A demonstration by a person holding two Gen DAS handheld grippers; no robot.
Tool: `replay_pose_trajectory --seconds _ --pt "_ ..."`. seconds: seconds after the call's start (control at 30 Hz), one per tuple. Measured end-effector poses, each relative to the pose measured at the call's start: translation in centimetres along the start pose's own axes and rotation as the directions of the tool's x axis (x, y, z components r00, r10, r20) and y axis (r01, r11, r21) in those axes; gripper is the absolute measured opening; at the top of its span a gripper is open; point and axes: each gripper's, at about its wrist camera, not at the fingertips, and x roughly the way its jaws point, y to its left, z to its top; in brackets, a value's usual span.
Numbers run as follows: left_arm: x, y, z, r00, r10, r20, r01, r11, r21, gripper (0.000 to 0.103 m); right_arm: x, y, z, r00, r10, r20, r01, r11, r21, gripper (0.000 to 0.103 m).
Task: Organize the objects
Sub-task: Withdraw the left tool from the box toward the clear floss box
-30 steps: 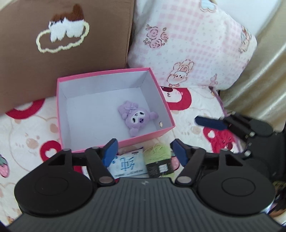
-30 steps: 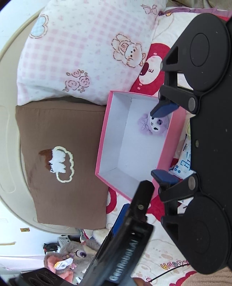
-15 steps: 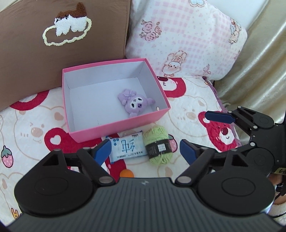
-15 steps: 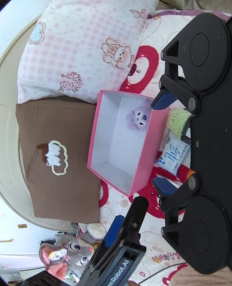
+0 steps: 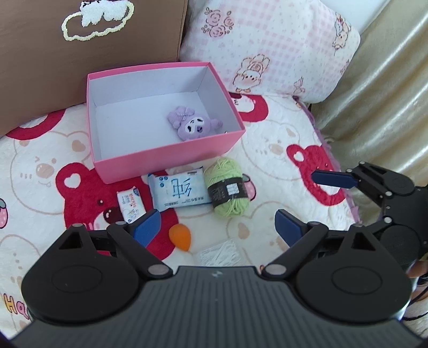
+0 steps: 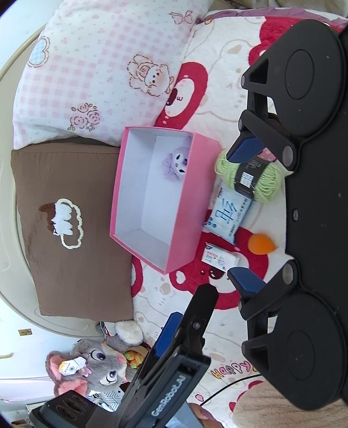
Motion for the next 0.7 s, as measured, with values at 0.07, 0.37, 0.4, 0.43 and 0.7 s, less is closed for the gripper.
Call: replay_pose_trajectory --seconds 0.07,0.37,0.4,0.43,0.7 --pt "0.1 0.0 -0.4 1.000 -0.004 -0.008 0.004 1.000 0.008 0.093 0.0 0.2 -0.4 1.000 0.005 -0.009 -0.005 1.000 -0.002 0.090" --pt "1.5 0.8 -2.2 0.999 -0.017 -0.050 0.016 1.000 -0.019 0.095 1.0 1.4 -2.8 0.997 0.018 -0.078 -0.017 1.000 0.009 0.093" --pt "1.7 0.9 -2.4 0.998 -0.022 -0.056 0.020 1.000 -0.022 0.095 1.2 1.5 -3.1 0.996 0.015 -0.084 -0.014 1.000 0.012 0.093" --pt "1.9 1.0 -2.5 0.998 -0.023 -0.059 0.021 0.999 -0.024 0.095 1.3 1.5 -3.4 0.996 0.014 -0.087 -0.013 1.000 0.018 0.093" --pt "3.7 1.5 -3.9 0.995 -0.037 -0.089 0.033 0.999 -0.040 0.095 3.1 0.9 -6.6 0.991 0.092 -0.102 -0.080 0.989 0.124 0.093"
